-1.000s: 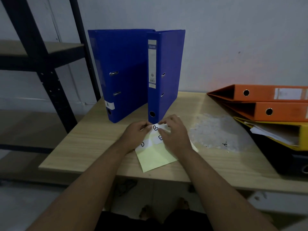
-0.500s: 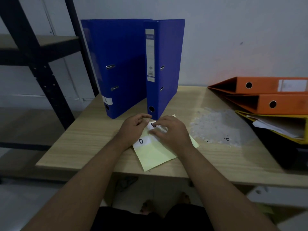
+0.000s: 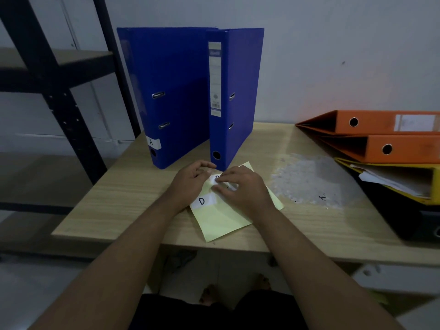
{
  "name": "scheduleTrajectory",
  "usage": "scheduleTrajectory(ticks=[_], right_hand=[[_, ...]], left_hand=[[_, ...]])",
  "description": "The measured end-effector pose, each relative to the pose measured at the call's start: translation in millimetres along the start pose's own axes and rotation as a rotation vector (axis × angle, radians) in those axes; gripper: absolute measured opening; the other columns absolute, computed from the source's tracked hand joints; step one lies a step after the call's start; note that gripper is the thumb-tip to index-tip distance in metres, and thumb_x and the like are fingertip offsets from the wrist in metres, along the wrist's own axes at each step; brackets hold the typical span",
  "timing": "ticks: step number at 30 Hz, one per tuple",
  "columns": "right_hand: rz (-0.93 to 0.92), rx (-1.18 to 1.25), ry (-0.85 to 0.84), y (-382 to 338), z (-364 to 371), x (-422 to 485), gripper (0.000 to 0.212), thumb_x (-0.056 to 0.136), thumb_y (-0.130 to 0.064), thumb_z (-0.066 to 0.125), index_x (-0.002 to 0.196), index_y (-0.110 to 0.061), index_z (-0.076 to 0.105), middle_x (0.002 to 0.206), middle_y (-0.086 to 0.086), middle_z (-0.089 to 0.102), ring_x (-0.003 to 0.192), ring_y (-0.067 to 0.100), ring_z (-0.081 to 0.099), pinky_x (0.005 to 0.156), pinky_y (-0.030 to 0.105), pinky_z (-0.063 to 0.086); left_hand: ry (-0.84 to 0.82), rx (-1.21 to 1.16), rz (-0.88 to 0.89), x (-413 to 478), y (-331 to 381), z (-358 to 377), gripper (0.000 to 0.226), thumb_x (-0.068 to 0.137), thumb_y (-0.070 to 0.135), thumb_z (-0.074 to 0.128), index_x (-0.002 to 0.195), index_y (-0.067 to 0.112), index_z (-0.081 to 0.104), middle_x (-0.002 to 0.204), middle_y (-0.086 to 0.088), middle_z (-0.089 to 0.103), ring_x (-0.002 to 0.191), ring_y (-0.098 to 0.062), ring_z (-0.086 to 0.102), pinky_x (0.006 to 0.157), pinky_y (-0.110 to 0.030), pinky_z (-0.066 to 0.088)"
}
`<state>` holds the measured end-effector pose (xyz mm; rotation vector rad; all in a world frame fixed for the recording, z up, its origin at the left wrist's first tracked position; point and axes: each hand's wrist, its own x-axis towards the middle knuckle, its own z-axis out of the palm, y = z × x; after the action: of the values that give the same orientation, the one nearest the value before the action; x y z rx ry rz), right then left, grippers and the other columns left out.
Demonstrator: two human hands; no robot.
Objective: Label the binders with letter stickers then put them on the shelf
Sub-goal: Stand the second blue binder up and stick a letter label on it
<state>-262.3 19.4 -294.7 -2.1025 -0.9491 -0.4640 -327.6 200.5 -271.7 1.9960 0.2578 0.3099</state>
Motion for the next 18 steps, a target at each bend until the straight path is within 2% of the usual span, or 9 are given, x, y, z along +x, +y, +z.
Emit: scheduleTrajectory(ticks=[4, 8, 11, 15, 18], right_hand=[[-0.051, -0.014, 0.022, 0.6, 2.3, -0.1, 0.014, 0.092, -0.032, 0.084, 0.098, -0.02, 0.088, 0.1, -0.007, 0.081, 0.096, 0.014, 0.071, 0.084, 0.039, 0.058], [-0.126, -0.074, 0.031, 0.0, 4.2, 0.5, 0.008, 0.094, -0.024, 0.081, 0.093, -0.016, 0.084, 0.096, -0.003, 0.08, 0.093, 0.018, 0.069, 0.08, 0.037, 0.055], [-0.143, -0.073, 0.001, 1.2, 5.4, 2.6, 0.005, 0.095, -0.019, 0.079, 0.094, -0.015, 0.082, 0.096, -0.003, 0.077, 0.095, 0.016, 0.063, 0.083, 0.032, 0.05], [-0.114, -0.051, -0.037, 1.3, 8.1, 2.9, 0.008, 0.098, -0.019, 0.075, 0.098, -0.015, 0.082, 0.101, -0.004, 0.075, 0.1, 0.014, 0.061, 0.089, 0.028, 0.047], [-0.077, -0.023, -0.055, 2.1, 8.1, 2.7, 0.01, 0.1, -0.019, 0.07, 0.093, -0.016, 0.076, 0.095, -0.009, 0.07, 0.095, 0.009, 0.057, 0.083, 0.028, 0.048]], left_hand=[[0.007, -0.003, 0.009, -0.7, -0.5, -0.7, 0.022, 0.107, 0.023, 0.056, 0.113, 0.038, 0.071, 0.096, -0.01, 0.075, 0.083, -0.025, 0.067, 0.077, -0.033, 0.053], [0.013, -0.007, 0.009, -1.0, -0.7, -0.1, 0.024, 0.108, 0.022, 0.054, 0.114, 0.038, 0.071, 0.094, 0.001, 0.077, 0.089, -0.018, 0.071, 0.082, -0.035, 0.056], [0.027, 0.0, 0.016, -0.7, -0.7, 0.8, 0.025, 0.109, 0.021, 0.052, 0.114, 0.035, 0.072, 0.097, 0.011, 0.076, 0.089, -0.008, 0.069, 0.083, -0.031, 0.054], [0.029, 0.014, 0.021, -1.3, 0.0, 1.3, 0.026, 0.11, 0.021, 0.05, 0.116, 0.032, 0.072, 0.098, 0.012, 0.074, 0.089, -0.011, 0.067, 0.075, -0.025, 0.051], [0.033, 0.016, 0.021, -1.3, -0.6, 1.7, 0.025, 0.11, 0.021, 0.05, 0.115, 0.033, 0.072, 0.099, 0.013, 0.075, 0.089, -0.01, 0.068, 0.079, -0.029, 0.052]])
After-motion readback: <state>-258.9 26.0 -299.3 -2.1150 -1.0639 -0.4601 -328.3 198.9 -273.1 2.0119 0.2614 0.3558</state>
